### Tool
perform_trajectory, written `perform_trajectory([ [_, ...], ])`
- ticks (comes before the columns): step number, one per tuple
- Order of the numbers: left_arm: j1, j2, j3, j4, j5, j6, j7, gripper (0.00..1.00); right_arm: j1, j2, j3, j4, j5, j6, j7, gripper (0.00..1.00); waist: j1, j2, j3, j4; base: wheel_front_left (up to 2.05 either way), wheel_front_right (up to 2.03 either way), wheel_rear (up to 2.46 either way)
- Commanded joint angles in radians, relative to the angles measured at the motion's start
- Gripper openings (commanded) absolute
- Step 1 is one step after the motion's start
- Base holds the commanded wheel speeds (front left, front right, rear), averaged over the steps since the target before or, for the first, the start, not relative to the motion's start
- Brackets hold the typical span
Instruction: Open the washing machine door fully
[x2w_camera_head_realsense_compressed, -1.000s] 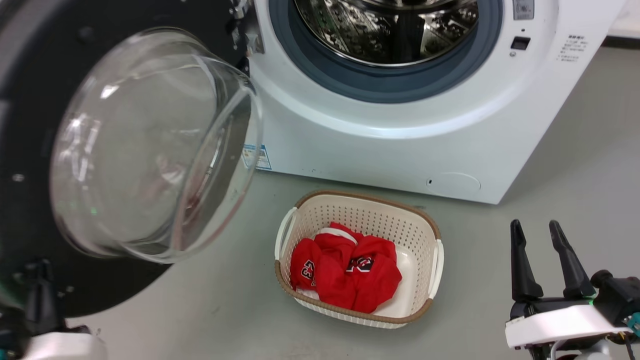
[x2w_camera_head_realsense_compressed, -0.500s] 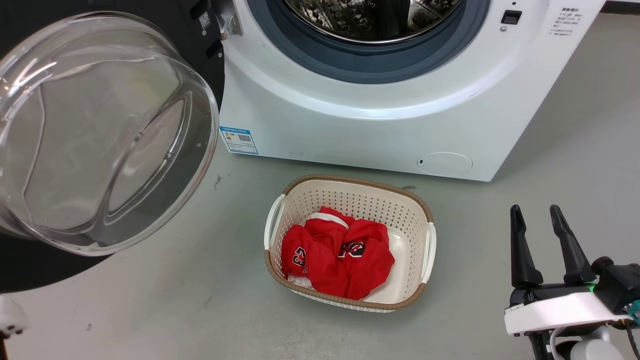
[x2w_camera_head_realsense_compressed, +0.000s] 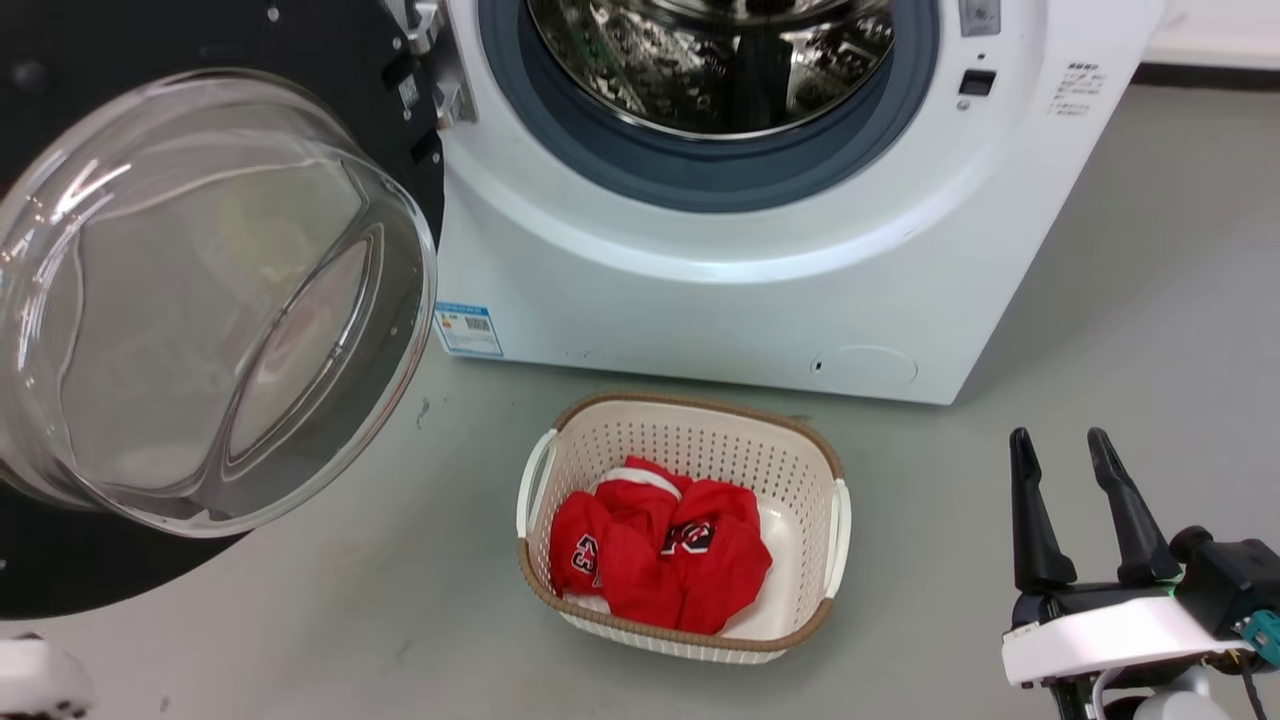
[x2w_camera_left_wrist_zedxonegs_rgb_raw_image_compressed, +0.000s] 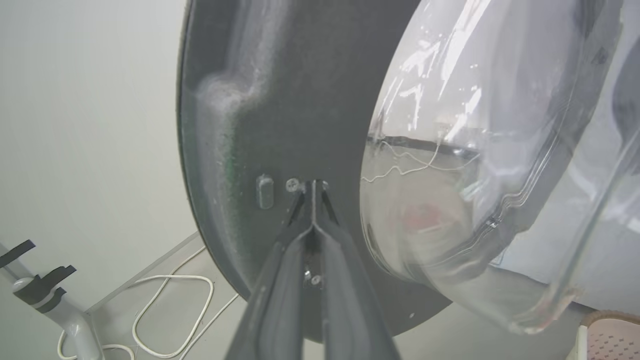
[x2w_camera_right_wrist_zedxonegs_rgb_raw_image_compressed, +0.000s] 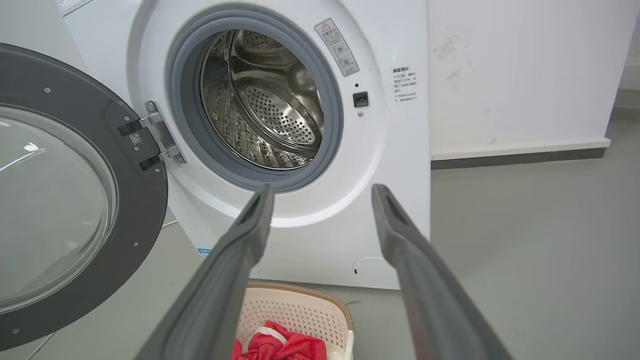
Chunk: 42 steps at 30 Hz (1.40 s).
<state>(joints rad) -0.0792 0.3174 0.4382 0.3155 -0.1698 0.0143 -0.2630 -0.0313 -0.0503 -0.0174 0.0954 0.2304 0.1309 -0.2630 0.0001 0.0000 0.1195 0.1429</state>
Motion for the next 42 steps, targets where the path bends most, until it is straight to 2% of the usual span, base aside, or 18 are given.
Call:
perform_trajectory([
  [1, 0.023, -0.016, 0.004, -0.019, 0.008, -0.004, -0.002, 0.0, 0.014, 0.001, -0.001, 0.001, 0.006, 0.0, -0.002, 1.0, -0.0001, 0.0, -0.025, -0.005, 0.0, 0.0, 0.0],
  [6, 0.118, -0.111, -0.022, -0.108, 0.04, -0.023, -0.002, 0.0, 0.04, 0.001, -0.003, 0.007, 0.002, 0.0, -0.002, 1.0, -0.0001, 0.0, -0.075, -0.005, 0.0, 0.0, 0.0],
  [7, 0.135, -0.125, -0.031, -0.127, 0.053, -0.025, -0.002, 0.09, 0.046, 0.001, -0.004, 0.008, 0.001, 0.0, -0.002, 1.0, -0.0001, 0.0, -0.084, -0.004, 0.0, 0.0, 0.0],
  [9, 0.173, -0.173, -0.055, -0.163, 0.064, -0.033, -0.002, 0.65, 0.059, 0.001, -0.002, 0.01, -0.001, 0.0, -0.002, 1.0, -0.0001, 0.0, -0.1, -0.005, 0.0, 0.0, 0.0],
  [10, 0.189, -0.19, -0.074, -0.182, 0.08, -0.038, -0.002, 1.0, 0.062, 0.0, -0.003, 0.009, -0.002, 0.0, -0.002, 1.0, -0.0001, 0.0, -0.105, -0.005, 0.0, 0.0, 0.0],
  [16, 0.218, -0.248, -0.192, -0.302, 0.116, -0.056, -0.002, 1.0, 0.079, 0.001, 0.005, 0.004, -0.021, 0.0, -0.002, 1.0, -0.0001, 0.0, -0.12, -0.012, 0.0, 0.0, 0.0],
  [19, 0.203, -0.257, -0.248, -0.337, 0.114, -0.062, -0.002, 1.0, 0.076, 0.001, 0.011, -0.002, -0.034, 0.0, 0.004, 1.0, -0.0001, 0.0, -0.121, -0.025, 0.0, 0.0, 0.0],
  [28, 0.087, -0.265, -0.385, -0.305, 0.103, -0.093, -0.002, 1.0, 0.066, 0.001, 0.003, -0.024, -0.082, 0.0, 0.021, 1.0, -0.0001, 0.0, -0.117, -0.08, 0.0, 0.0, 0.0],
  [35, 0.042, -0.265, -0.406, -0.245, 0.103, -0.098, -0.002, 1.0, 0.061, 0.001, 0.001, -0.034, -0.116, 0.0, 0.037, 1.0, -0.0001, 0.0, -0.118, -0.132, 0.0, 0.0, 0.0],
  [42, 0.053, -0.266, -0.406, -0.224, 0.114, -0.086, -0.002, 1.0, 0.055, 0.001, 0.001, -0.038, -0.124, 0.0, 0.041, 1.0, -0.0001, 0.0, -0.113, -0.148, 0.0, 0.0, 0.0],
])
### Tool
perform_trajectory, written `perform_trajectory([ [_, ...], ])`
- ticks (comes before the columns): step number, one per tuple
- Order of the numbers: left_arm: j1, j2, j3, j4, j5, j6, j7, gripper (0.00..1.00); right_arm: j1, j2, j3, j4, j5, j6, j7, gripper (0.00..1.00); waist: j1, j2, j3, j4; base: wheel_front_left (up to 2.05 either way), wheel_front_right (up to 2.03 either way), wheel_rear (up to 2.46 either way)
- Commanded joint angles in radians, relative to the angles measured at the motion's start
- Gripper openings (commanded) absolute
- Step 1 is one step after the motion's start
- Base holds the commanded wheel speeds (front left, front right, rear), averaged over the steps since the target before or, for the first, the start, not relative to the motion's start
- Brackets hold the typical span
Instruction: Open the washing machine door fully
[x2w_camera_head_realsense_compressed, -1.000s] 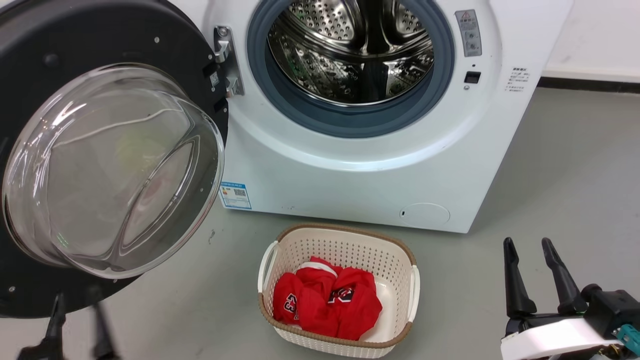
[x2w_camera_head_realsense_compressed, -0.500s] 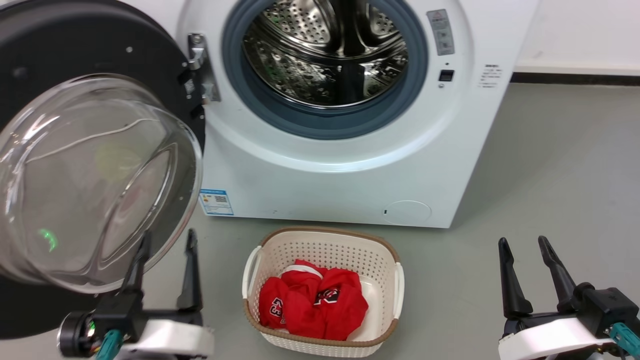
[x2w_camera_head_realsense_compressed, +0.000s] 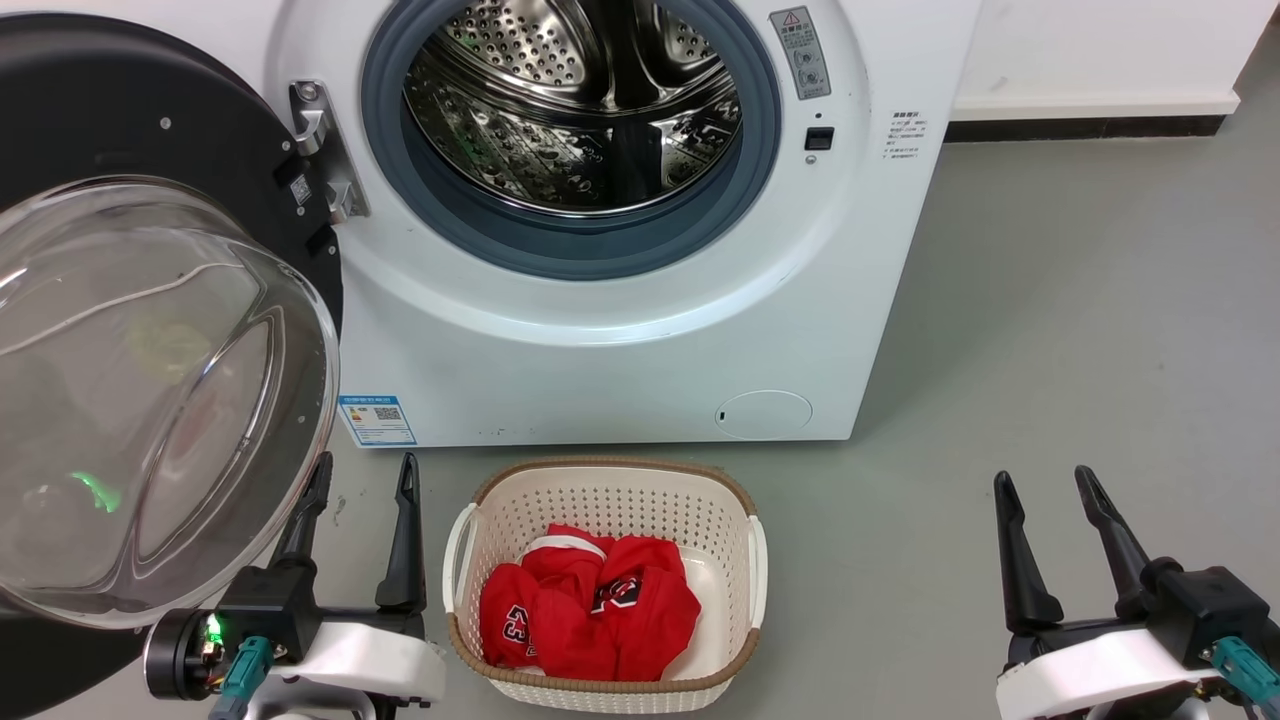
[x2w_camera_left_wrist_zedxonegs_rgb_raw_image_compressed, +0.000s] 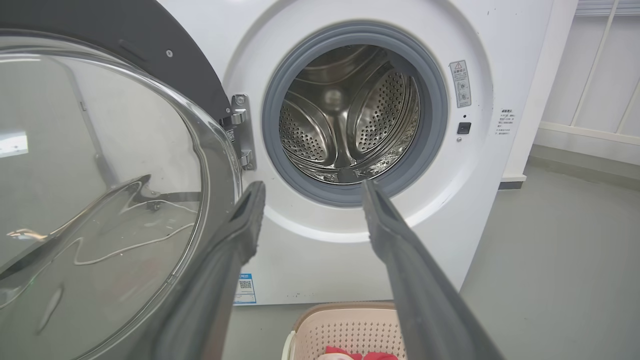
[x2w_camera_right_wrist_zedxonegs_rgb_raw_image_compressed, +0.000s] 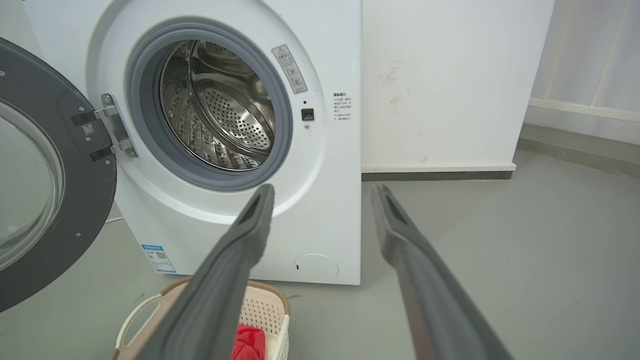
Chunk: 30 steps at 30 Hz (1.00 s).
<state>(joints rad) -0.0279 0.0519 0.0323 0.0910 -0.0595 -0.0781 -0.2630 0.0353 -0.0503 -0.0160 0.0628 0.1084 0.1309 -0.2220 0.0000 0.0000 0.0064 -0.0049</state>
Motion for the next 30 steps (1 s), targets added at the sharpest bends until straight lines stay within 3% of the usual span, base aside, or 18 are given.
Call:
perform_trajectory([
  [1, 0.003, 0.0, 0.0, 0.001, 0.003, 0.008, -0.002, 1.0, -0.011, 0.001, -0.001, -0.005, -0.002, 0.0, 0.0, 1.0, 0.0, 0.0, 0.0, 0.0, 0.0, 0.0, 0.0],
  [20, 0.009, -0.001, -0.004, -0.006, 0.008, 0.007, -0.002, 1.0, -0.014, 0.001, -0.002, 0.001, 0.016, 0.0, -0.003, 1.0, 0.0, 0.0, -0.001, 0.012, 0.0, 0.0, 0.0],
  [21, 0.003, 0.0, -0.002, -0.003, 0.004, 0.007, 0.0, 0.0, -0.004, 0.0, -0.002, 0.001, 0.011, 0.0, 0.0, 0.0, 0.0, 0.0, -0.001, 0.012, 0.0, 0.0, 0.0],
  [24, 0.002, -0.002, 0.004, 0.024, -0.009, 0.007, 0.007, 0.0, 0.007, 0.0, 0.001, 0.017, 0.024, 0.0, 0.0, 0.0, 0.0, 0.0, -0.001, 0.012, 0.0, 0.0, 0.0],
  [30, -0.015, -0.001, 0.022, 0.046, -0.138, 0.002, 0.05, 0.0, -0.004, -0.006, 0.0, 0.027, 0.16, 0.0, 0.023, 0.0, 0.0, 0.0, -0.001, 0.012, 0.0, 0.0, 0.0],
])
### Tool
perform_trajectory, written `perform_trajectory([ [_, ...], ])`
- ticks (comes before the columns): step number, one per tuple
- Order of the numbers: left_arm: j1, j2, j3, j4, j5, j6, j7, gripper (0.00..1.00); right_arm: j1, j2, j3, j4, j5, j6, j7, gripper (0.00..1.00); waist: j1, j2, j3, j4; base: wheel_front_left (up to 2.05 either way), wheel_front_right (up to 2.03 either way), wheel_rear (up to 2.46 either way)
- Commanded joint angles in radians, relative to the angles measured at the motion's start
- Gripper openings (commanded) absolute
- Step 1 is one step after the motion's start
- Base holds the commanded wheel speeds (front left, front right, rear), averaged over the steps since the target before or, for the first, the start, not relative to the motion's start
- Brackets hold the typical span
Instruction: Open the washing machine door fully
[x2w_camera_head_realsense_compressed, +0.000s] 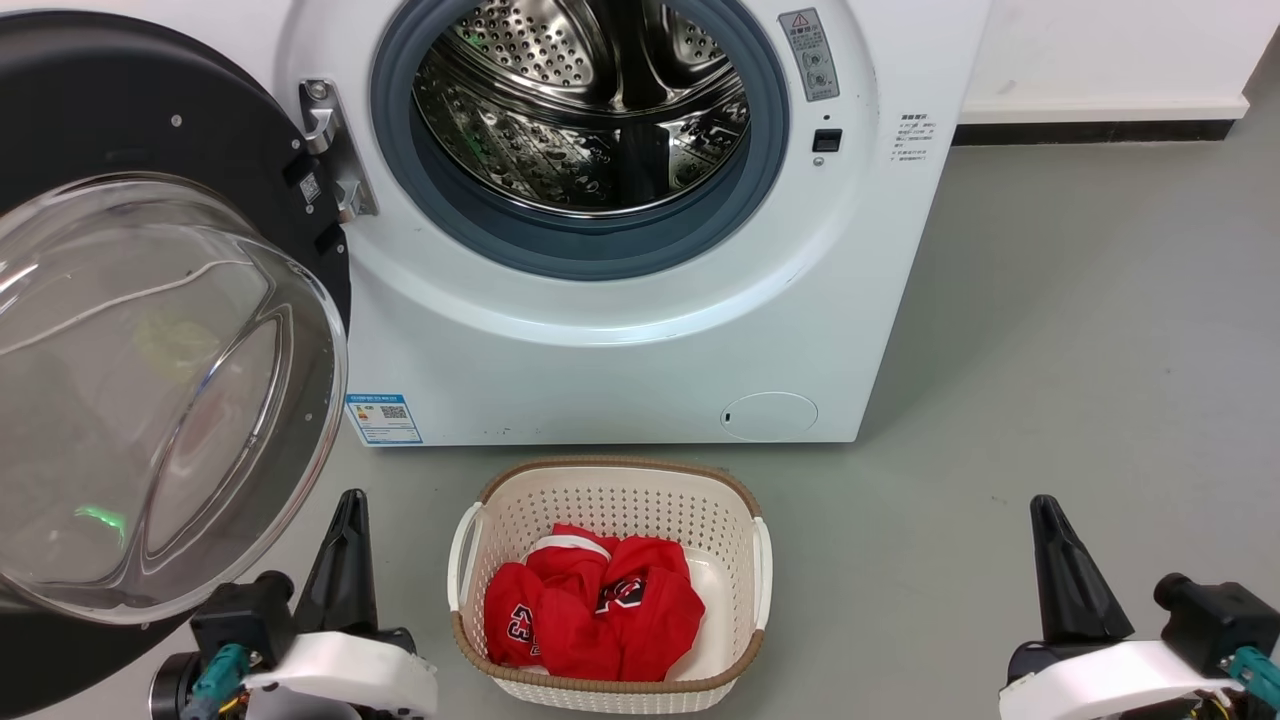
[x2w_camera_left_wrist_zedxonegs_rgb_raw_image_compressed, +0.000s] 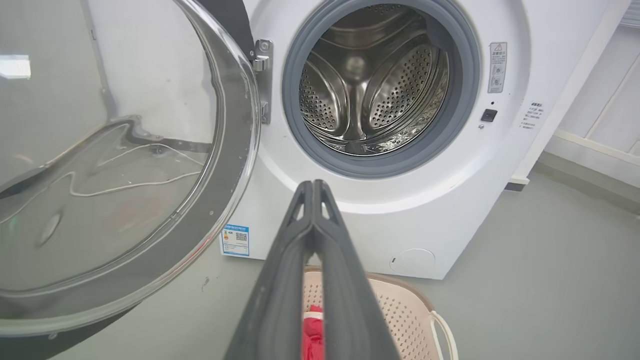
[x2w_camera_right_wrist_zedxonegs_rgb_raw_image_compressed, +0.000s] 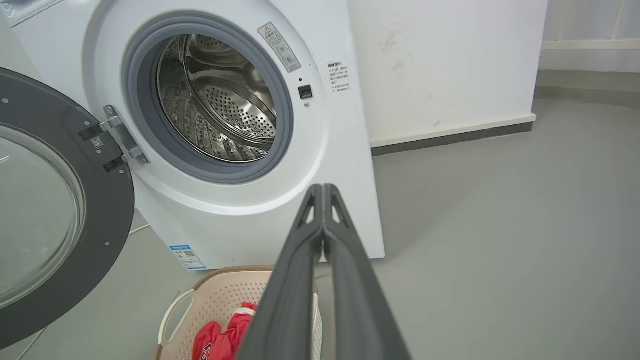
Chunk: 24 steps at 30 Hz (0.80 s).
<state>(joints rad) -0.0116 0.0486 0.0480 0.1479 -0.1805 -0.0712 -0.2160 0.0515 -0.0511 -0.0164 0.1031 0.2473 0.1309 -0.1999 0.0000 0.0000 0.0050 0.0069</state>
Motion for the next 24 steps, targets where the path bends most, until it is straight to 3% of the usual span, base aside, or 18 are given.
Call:
perform_trajectory([
  [1, -0.032, 0.002, 0.006, -0.011, -0.038, -0.006, 0.007, 0.0, -0.023, -0.006, 0.0, -0.011, 0.042, 0.0, 0.004, 0.0, 0.0, 0.0, 0.0, 0.0, 0.0, 0.0, 0.0],
  [24, -0.047, 0.002, 0.015, 0.01, -0.455, -0.023, 0.095, 0.0, -0.069, -0.022, -0.007, 0.035, 0.455, 0.0, 0.079, 0.0, 0.0, 0.0, 0.0, -0.002, 0.0, 0.0, 0.0],
])
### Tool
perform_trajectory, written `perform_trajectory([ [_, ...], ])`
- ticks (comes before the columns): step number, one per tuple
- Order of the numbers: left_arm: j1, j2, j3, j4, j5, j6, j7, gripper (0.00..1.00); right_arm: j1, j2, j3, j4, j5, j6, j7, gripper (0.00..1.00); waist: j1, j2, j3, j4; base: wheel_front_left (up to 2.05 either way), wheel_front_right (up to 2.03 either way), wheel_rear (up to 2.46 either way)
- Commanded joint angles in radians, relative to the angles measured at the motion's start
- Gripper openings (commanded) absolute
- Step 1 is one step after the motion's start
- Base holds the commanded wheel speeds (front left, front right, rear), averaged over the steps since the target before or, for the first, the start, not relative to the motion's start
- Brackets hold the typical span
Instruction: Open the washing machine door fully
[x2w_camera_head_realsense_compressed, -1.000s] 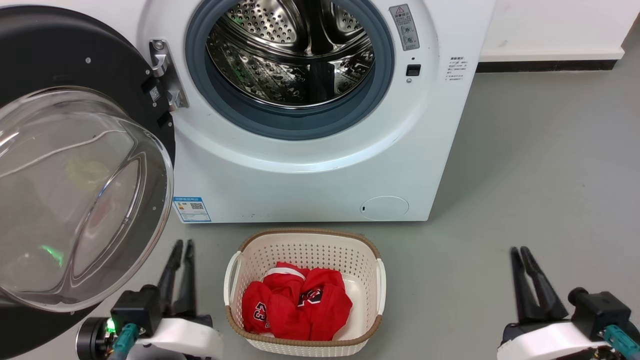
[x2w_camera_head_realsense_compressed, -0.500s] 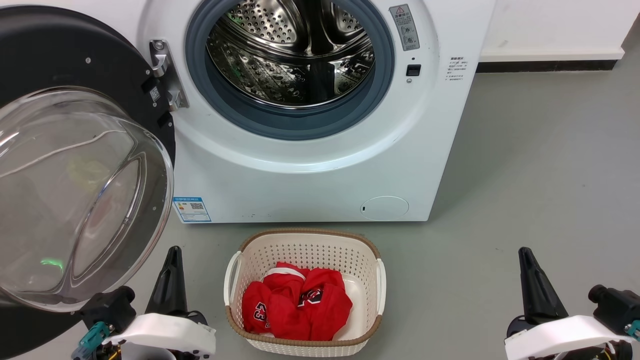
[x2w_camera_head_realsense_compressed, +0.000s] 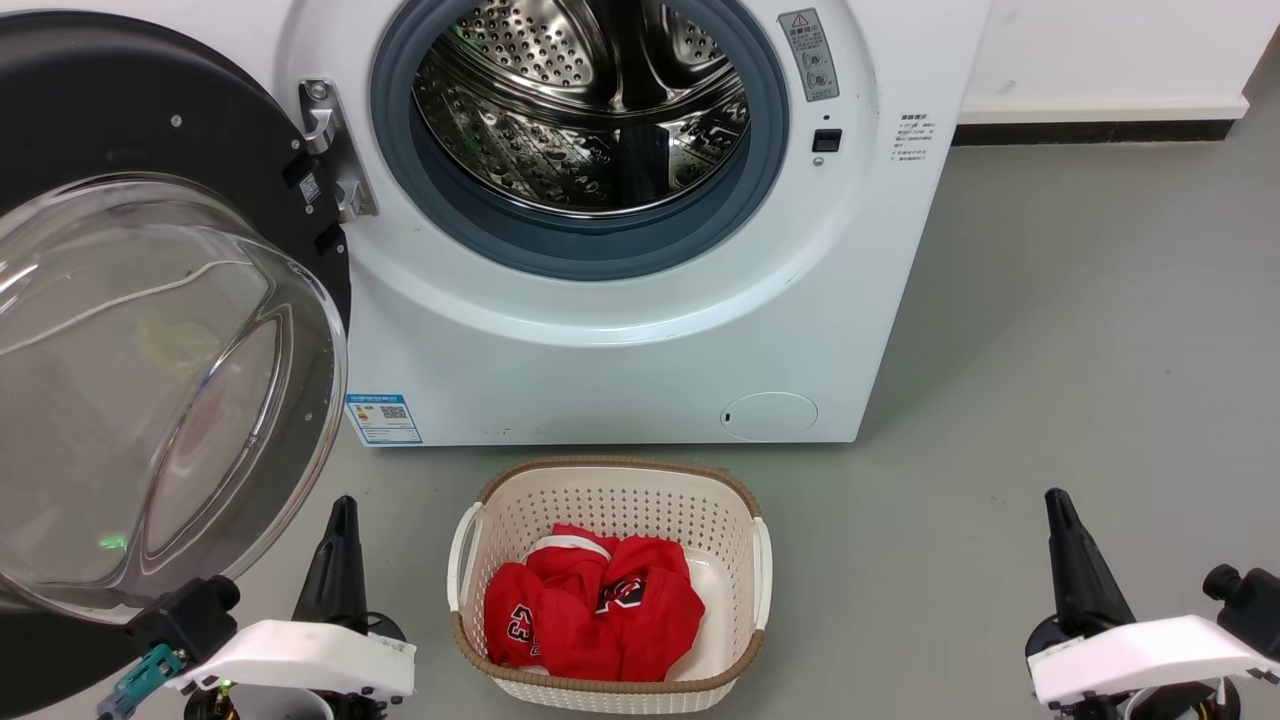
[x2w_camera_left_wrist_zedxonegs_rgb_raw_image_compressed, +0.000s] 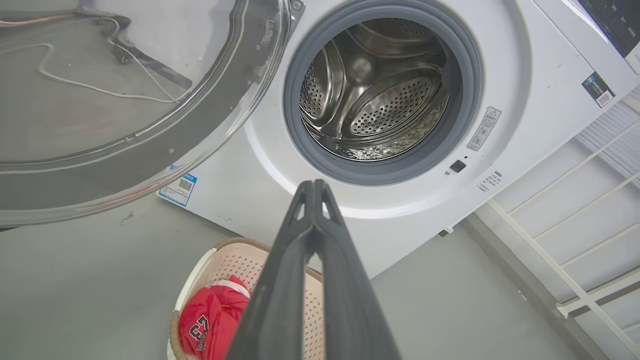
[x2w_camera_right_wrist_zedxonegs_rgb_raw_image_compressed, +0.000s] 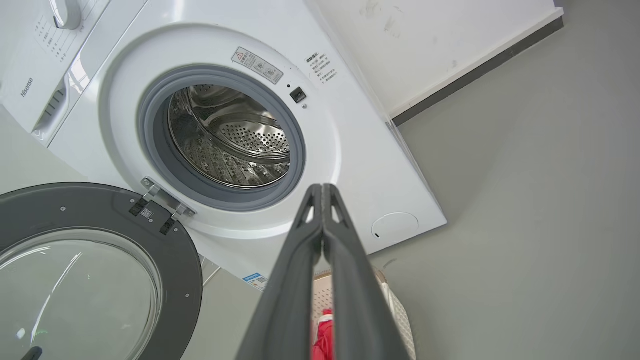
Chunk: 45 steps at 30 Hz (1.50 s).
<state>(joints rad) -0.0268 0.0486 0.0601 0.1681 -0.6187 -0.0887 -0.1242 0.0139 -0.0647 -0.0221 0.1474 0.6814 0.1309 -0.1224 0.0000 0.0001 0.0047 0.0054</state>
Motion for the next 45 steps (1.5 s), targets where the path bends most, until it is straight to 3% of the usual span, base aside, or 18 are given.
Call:
perform_trajectory([
  [1, -0.032, 0.002, 0.004, -0.008, -0.033, -0.006, 0.007, 0.0, -0.032, -0.009, -0.002, -0.008, 0.036, 0.0, 0.005, 0.0, 0.0, -0.0001, 0.0, 0.0, 0.0, 0.0, 0.0],
  [24, -0.053, 0.002, 0.021, 0.019, -0.351, -0.018, 0.084, 0.0, -0.063, -0.013, -0.016, 0.025, 0.345, 0.0, 0.069, 0.0, 0.0, -0.0001, 0.0, -0.001, 0.0, 0.0, 0.0],
  [45, -0.066, 0.002, 0.033, 0.04, -0.576, -0.027, 0.139, 0.0, -0.085, -0.013, -0.03, 0.05, 0.561, 0.0, 0.118, 0.0, 0.0, -0.0001, -0.001, -0.003, 0.0, 0.0, 0.0],
])
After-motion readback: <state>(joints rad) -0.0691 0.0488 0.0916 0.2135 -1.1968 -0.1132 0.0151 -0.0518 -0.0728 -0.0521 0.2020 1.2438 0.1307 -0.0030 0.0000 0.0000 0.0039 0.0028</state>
